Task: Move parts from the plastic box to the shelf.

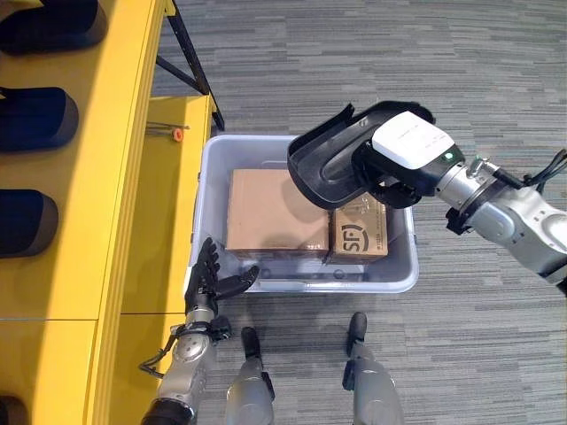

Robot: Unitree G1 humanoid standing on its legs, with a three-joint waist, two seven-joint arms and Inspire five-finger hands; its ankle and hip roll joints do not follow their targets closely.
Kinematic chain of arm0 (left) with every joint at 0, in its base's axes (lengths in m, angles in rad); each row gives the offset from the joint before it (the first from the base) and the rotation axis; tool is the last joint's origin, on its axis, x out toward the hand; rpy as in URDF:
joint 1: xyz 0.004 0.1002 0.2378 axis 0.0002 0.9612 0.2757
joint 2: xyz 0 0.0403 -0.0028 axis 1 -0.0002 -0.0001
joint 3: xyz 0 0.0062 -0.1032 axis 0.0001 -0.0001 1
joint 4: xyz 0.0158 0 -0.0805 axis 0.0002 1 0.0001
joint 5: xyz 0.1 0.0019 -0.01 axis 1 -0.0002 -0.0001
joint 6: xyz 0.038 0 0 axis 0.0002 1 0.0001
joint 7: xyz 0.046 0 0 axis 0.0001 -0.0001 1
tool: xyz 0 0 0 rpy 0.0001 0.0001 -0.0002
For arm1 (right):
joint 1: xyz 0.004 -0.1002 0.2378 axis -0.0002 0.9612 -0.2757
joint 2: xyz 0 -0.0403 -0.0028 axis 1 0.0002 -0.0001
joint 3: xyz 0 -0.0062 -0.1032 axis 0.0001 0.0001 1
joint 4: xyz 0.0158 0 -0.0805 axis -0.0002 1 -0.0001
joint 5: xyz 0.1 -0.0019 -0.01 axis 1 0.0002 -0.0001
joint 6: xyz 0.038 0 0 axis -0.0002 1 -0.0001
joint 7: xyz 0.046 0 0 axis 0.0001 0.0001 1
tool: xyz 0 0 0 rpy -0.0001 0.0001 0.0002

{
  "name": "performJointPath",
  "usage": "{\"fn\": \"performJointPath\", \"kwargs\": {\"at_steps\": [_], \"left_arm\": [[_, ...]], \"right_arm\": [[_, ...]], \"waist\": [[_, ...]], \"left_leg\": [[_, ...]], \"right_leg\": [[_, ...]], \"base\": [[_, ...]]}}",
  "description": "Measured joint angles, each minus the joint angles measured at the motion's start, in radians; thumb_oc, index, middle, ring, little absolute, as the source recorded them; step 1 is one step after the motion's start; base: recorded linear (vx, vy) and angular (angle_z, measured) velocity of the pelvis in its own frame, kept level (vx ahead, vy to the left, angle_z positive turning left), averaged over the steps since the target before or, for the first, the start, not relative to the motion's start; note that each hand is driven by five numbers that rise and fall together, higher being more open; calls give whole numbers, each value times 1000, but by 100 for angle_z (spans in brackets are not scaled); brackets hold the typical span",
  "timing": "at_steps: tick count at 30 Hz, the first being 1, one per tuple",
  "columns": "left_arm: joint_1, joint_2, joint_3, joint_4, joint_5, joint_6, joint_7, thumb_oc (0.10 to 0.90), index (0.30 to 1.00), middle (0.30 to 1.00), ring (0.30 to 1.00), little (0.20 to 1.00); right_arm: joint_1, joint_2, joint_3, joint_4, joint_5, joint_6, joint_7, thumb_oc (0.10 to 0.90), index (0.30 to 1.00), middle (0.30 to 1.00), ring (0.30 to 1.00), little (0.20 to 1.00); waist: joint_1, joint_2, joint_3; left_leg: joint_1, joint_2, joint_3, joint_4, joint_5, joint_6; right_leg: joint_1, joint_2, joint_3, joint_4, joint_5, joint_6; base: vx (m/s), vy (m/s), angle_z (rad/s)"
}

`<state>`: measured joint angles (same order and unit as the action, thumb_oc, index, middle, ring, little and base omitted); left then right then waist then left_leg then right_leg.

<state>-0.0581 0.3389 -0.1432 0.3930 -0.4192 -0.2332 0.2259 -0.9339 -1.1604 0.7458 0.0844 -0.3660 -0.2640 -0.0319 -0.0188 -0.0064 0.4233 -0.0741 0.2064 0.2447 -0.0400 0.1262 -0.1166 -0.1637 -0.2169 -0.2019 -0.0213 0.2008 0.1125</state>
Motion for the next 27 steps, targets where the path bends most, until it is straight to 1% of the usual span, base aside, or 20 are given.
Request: {"fn": "performJointPath", "kwargs": {"at_steps": [1, 2, 4, 5, 6, 7, 8, 10, 11, 15, 18, 20, 21, 22, 23, 24, 26, 27], "left_arm": [[3, 1, 0, 0, 1, 1, 0, 900, 1000, 1000, 1000, 1000], [3, 1, 0, 0, 1, 1, 0, 900, 1000, 1000, 1000, 1000], [-4, 2, 0, 0, 4, 4, -12, 900, 1000, 1000, 1000, 1000], [-4, 14, -5, -1, 47, 5, -20, 900, 1000, 1000, 1000, 1000], [-2, 17, -8, -2, 53, 4, -20, 900, 1000, 1000, 1000, 1000], [-4, 29, -11, -4, 86, 6, -19, 900, 1000, 1000, 1000, 1000], [-4, 35, -12, -7, 100, 6, -20, 900, 1000, 1000, 1000, 1000], [-2, 67, -15, -45, 170, 6, -18, 900, 1000, 1000, 1000, 1000], [-2, 88, -16, -65, 194, 5, -18, 900, 1000, 1000, 1000, 1000], [-5, 184, -17, -125, 373, -2, 17, 900, 1000, 1000, 1000, 1000], [-3, 223, -19, -140, 468, -7, 41, 900, 1000, 1000, 1000, 1000], [-3, 252, -20, -139, 587, -9, 67, 900, 1000, 1000, 1000, 1000], [0, 254, -24, -140, 600, -9, 77, 900, 1000, 1000, 1000, 1000], [0, 279, -28, -143, 659, -10, 79, 900, 1000, 1000, 1000, 1000], [8, 344, -37, -166, 780, -15, 113, 900, 1000, 1000, 1000, 1000], [7, 364, -39, -177, 830, -13, 127, 900, 1000, 1000, 1000, 1000], [5, 454, -50, -241, 955, -27, 163, 900, 1000, 1000, 1000, 1000], [-1, 459, -51, -251, 995, -36, 191, 900, 1000, 1000, 1000, 1000]], "right_arm": [[-36, -13, 38, -1, 17, -6, 9, 400, 300, 300, 300, 300], [-36, -13, 38, -1, 17, -6, 9, 400, 300, 300, 300, 300], [-103, -48, 104, 0, 19, -36, 24, 400, 300, 300, 300, 300], [-163, -63, 187, 13, 33, -45, 36, 400, 300, 300, 300, 300], [-166, -63, 200, 14, 34, -46, 42, 400, 300, 300, 300, 300], [-196, -63, 249, 41, 35, -60, 45, 400, 300, 300, 300, 300], [-202, -63, 263, 48, 34, -62, 49, 400, 300, 300, 300, 300], [-203, -62, 303, 82, 34, -72, 61, 400, 300, 300, 300, 300], [-203, -62, 315, 95, 34, -73, 71, 400, 300, 300, 300, 300], [-203, -56, 344, 163, 13, -79, 86, 400, 300, 300, 300, 300], [-202, -57, 344, 168, 13, -78, 86, 400, 300, 300, 300, 300], [-202, -56, 344, 166, 13, -82, 86, 400, 300, 300, 300, 300], [-200, -54, 344, 164, 13, -88, 86, 400, 300, 300, 300, 300], [-200, -53, 344, 163, 13, -98, 85, 400, 300, 300, 300, 300], [-200, -52, 344, 157, 12, -114, 85, 400, 300, 300, 300, 300], [-200, -53, 344, 157, 12, -121, 85, 400, 300, 300, 300, 300], [-200, -51, 344, 155, 3, -128, 82, 400, 300, 300, 300, 300], [-198, -49, 344, 155, -10, -129, 81, 400, 300, 300, 300, 300]], "waist": [[-3, 5, -6], [-3, 5, -6], [-6, 19, -19], [-5, 31, -33], [-5, 34, -47], [-6, 38, -56], [-6, 38, -60], [-4, 38, -84], [-3, 39, -91], [-4, 40, -110], [-4, 42, -131], [-4, 42, -139], [-4, 44, -151], [-2, 43, -158], [-3, 43, -168], [-2, 44, -169], [-1, 45, -171], [1, 49, -178]], "left_leg": [[8, 0, 1, -1, -1, 1], [8, 0, 1, -1, -1, 1], [22, 1, 4, -3, -2, 2], [38, 2, 7, -2, -7, 0], [38, 3, 7, -3, -8, 0], [47, 3, 8, -2, -9, -1], [50, 4, 8, -2, -9, -1], [52, 4, 7, -2, -10, -3], [53, 3, 5, -2, -10, -3], [63, 2, -2, -2, -11, -3], [63, 3, -2, -3, -11, -3], [77, 3, -3, -6, -11, -4], [78, 3, -3, -8, -12, -4], [78, 3, -3, -10, -11, -4], [79, 3, -3, -18, -11, -6], [82, 2, -3, -19, -11, -6], [86, 1, -4, -21, -11, -6], [88, -1, -3, -22, -12, -6]], "right_leg": [[7, -1, 1, -1, -1, 1], [7, -1, 1, -1, -1, 1], [22, -2, 2, -5, -2, 2], [37, 0, 3, -7, -3, 2], [36, 0, 4, -7, -5, 3], [47, 0, 3, -8, -8, 2], [49, 0, 2, -8, -8, 3], [53, 1, 1, -8, -9, 3], [54, 0, 0, -8, -9, 3], [70, -2, -5, -10, -11, 3], [72, -1, -6, -12, -11, 4], [86, 0, -8, -15, -11, 4], [87, -1, -9, -15, -13, 6], [88, -3, -9, -19, -12, 5], [89, 1, -12, -22, -11, 5], [92, 1, -12, -26, -10, 4], [102, 0, -14, -34, -6, 5], [105, -2, -15, -36, -7, 6]], "base": [[35, -13, 0], [46, -24, -1], [72, -35, -3], [65, -29, -4], [41, -26, -3], [0, 0, 0], [0, 0, 0], [0, 0, 0], [30, -34, 4], [19, -15, 4], [0, 0, 0], [0, 0, 0], [0, 0, 0], [13, 2, 3], [0, 0, 0], [0, 0, 0], [6, 1, 2], [0, 0, 0]]}}
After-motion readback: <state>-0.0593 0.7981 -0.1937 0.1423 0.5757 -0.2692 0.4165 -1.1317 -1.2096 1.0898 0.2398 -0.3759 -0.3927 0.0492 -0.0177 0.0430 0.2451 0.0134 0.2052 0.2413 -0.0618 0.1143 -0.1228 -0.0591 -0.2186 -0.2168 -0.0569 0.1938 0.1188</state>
